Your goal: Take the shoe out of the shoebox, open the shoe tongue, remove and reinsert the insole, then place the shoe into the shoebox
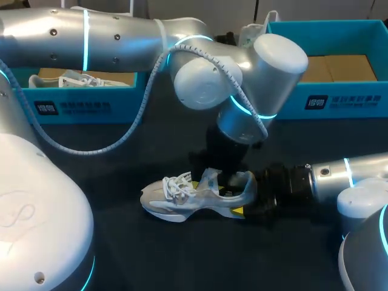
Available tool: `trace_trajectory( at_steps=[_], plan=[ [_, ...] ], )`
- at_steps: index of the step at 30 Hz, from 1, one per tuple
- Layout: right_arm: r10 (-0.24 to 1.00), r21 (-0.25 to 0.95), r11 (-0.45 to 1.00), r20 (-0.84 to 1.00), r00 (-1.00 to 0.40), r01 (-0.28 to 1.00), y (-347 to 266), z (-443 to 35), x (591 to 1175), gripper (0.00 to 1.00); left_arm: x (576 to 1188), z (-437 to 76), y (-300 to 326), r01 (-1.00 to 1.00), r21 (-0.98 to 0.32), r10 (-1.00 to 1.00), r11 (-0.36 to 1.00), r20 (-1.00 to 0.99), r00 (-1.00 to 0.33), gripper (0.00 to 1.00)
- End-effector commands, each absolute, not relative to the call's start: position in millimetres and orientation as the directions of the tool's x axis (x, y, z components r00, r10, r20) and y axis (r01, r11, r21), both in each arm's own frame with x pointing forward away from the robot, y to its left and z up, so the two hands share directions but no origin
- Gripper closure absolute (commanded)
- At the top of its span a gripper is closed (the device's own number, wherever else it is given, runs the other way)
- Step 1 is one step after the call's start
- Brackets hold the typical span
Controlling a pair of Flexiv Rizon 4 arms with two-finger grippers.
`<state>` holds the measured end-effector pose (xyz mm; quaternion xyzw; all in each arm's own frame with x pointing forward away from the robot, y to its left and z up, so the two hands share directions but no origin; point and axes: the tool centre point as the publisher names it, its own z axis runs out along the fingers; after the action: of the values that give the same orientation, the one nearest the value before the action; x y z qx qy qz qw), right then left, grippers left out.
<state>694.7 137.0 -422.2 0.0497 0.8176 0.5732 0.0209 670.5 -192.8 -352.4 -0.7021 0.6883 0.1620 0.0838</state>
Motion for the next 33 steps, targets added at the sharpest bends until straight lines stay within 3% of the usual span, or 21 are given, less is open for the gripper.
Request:
trace_trajectory(
  at_steps=[1,7,10,18,33],
  plan=[
    [0.106,0.937,0.345,0.024,-0.994,0.059,139.4,-422.6,694.8,1.0,666.1,-342.9,-184.5,-0.994,0.094,-0.95,-0.053,-0.313,0.021,0.56],
    [0.106,0.937,0.345,0.024,-0.994,0.059,139.4,-422.6,694.8,1.0,670.0,-329.9,-179.7,-0.991,0.109,-0.966,-0.076,-0.255,0.046,0.6],
    [0.106,0.937,0.345,0.024,-0.994,0.059,139.4,-422.6,694.8,1.0,671.8,-326.4,-177.0,-0.99,0.114,-0.971,-0.086,-0.233,0.057,0.76],
    [0.106,0.937,0.345,0.024,-0.994,0.059,139.4,-422.6,694.8,1.0,674.5,-318.2,-167.5,-0.987,0.124,-0.982,-0.103,-0.172,0.081,1.0],
    [0.106,0.937,0.345,0.024,-0.994,0.059,139.4,-422.6,694.8,1.0,683.7,-295.6,-117.9,-0.963,0.261,-0.959,-0.068,0.249,0.135,1.0]
  ],
)
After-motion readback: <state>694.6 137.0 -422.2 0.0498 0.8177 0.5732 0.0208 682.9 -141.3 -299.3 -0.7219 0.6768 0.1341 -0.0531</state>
